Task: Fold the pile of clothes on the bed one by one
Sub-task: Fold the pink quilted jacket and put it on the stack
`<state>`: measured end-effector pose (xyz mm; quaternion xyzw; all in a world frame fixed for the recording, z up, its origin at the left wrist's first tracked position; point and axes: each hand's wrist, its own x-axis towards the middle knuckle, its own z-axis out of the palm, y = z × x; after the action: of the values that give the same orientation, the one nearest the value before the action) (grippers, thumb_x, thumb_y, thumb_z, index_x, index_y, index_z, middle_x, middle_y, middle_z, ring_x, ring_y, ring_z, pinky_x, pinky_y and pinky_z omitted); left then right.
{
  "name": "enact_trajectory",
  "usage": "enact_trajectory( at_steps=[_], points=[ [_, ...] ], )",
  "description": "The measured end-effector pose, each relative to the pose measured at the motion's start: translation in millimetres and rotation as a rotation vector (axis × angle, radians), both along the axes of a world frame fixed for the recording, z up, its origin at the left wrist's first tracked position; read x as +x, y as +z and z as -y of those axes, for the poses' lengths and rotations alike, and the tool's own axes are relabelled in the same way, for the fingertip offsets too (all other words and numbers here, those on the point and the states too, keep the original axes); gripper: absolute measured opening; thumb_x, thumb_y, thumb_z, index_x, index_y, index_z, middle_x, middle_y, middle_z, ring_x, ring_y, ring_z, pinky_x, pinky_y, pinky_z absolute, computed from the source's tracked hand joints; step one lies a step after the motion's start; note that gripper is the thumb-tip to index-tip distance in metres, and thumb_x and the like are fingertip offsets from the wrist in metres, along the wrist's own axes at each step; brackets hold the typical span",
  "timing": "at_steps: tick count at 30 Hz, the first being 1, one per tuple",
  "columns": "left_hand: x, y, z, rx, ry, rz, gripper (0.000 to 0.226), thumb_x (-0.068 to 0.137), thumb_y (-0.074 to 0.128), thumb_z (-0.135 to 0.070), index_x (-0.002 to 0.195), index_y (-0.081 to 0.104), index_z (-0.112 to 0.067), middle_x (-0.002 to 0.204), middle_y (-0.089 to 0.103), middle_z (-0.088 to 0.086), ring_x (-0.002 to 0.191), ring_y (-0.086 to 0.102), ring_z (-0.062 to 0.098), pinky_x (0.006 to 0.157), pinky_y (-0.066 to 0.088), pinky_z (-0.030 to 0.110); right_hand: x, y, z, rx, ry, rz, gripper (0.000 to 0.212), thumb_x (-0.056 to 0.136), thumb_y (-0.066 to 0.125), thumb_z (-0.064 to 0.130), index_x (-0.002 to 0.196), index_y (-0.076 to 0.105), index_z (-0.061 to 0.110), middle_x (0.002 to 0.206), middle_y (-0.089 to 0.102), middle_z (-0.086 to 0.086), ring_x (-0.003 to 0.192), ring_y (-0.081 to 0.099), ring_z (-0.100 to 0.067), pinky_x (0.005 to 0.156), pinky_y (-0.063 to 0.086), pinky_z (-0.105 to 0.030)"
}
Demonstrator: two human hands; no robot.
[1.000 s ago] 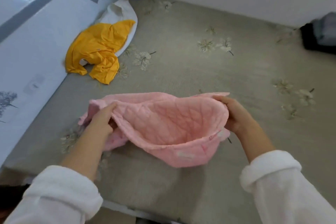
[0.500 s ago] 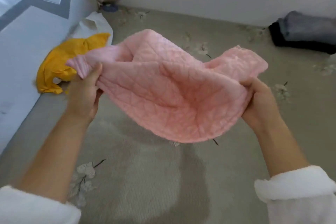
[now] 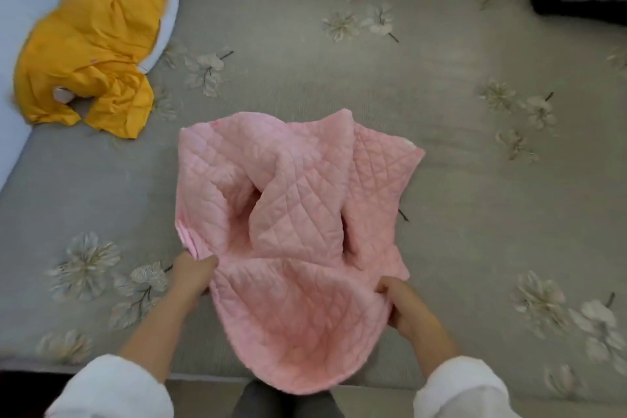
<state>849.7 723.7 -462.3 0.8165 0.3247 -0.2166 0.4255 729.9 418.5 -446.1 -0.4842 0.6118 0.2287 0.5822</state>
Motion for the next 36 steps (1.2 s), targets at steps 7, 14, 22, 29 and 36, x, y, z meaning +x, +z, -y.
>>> enact_trajectory(
  at_steps=[7,14,22,29,36],
  points=[
    [37,47,22,0.459,-0.684,0.643,0.010,0.081,0.055,-0.005,0.086,0.060,0.002,0.064,0.053,0.011,0.057,0.052,0.034,0.054,0.040,0.033,42,40,-15,-0.545,0.251,0.619,0.031,0.090,0.049,0.009,0.065,0.053,0.026,0.050,0.044,0.014,0.049,0.038,0.000,0.043,0.027,-0.013],
    [16,-2,72,0.441,-1.530,0.034,0.058,0.088,0.046,-0.027,0.142,0.030,-0.042,0.134,0.054,-0.003,0.118,0.055,0.023,0.086,0.044,0.030,62,-11,-49,-0.245,1.305,0.409,0.042,0.094,0.048,0.020,0.136,0.054,0.020,0.137,0.055,-0.004,0.125,0.051,-0.022,0.098,0.039,-0.025],
    [23,-59,49,0.191,-0.457,0.304,0.031,0.081,0.061,-0.007,0.112,0.066,-0.008,0.109,0.059,0.016,0.105,0.054,0.035,0.085,0.039,0.035,69,-56,-5,-0.081,0.171,0.371,0.018,0.091,0.058,0.015,0.103,0.070,0.008,0.064,0.067,-0.004,0.051,0.059,-0.009,0.045,0.044,-0.018],
    [96,-103,44,-0.140,0.103,0.064,0.054,0.077,0.071,-0.047,0.115,0.060,-0.011,0.107,0.066,0.012,0.098,0.063,0.033,0.083,0.051,0.050,103,-117,34,-0.259,-0.049,0.146,0.071,0.072,0.080,0.040,0.121,0.052,-0.002,0.107,0.063,-0.013,0.084,0.061,-0.023,0.062,0.049,-0.032],
    [102,-108,53,0.110,0.216,0.459,0.025,0.087,0.063,-0.029,0.101,0.054,-0.012,0.098,0.056,0.006,0.085,0.050,0.018,0.070,0.033,0.026,129,-117,27,-0.516,-0.393,0.470,0.028,0.075,0.065,0.001,0.098,0.065,0.016,0.091,0.070,0.002,0.074,0.067,-0.008,0.059,0.053,-0.018]
  ],
)
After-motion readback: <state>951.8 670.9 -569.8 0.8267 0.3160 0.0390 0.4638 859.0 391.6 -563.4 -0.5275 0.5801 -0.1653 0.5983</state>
